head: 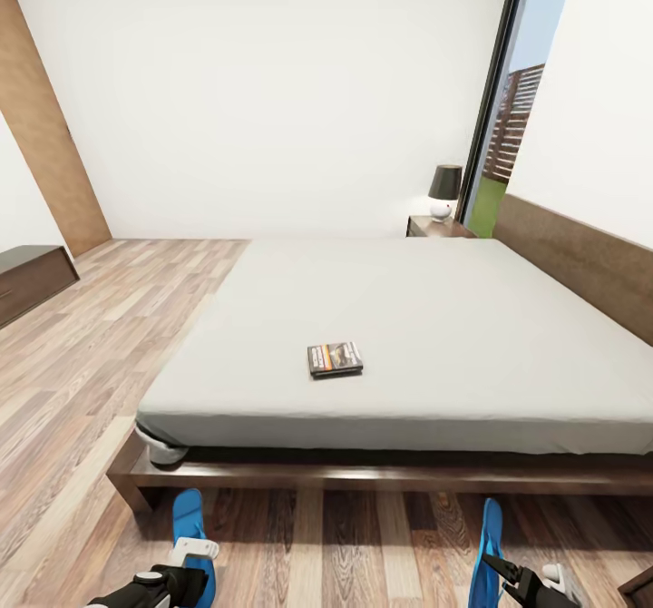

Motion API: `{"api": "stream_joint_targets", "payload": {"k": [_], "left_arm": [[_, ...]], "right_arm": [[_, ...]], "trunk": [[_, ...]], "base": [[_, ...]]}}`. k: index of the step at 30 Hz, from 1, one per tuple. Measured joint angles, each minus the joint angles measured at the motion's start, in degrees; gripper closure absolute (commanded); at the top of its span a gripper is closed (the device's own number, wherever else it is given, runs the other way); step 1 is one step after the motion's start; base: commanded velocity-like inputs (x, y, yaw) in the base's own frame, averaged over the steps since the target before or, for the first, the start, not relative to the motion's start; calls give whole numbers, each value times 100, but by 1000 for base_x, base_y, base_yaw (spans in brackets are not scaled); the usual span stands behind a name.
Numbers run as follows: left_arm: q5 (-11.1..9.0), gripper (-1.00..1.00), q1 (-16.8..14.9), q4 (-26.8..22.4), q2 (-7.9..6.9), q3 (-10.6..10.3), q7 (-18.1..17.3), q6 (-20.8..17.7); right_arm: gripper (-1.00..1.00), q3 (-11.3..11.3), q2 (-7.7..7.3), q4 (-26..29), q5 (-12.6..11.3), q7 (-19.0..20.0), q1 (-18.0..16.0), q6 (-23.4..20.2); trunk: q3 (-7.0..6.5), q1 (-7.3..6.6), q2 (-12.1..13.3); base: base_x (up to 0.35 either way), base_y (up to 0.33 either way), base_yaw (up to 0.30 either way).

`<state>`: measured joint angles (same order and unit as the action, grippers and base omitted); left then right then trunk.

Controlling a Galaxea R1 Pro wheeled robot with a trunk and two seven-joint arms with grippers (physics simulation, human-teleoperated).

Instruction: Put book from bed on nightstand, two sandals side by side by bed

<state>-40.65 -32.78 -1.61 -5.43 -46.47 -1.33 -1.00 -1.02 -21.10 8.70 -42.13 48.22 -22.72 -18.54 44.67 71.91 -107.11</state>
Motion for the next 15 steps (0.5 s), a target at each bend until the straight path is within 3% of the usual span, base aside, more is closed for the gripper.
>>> {"api": "stream_joint_targets", "payload": {"k": [15], "left_arm": [[0,100,2,0,9,3,0,-10]], "right_arm": [[100,2,2,0,4,-1,-1,143]], "trunk": [[269,330,-602]], "base": [[0,0,0]]}}
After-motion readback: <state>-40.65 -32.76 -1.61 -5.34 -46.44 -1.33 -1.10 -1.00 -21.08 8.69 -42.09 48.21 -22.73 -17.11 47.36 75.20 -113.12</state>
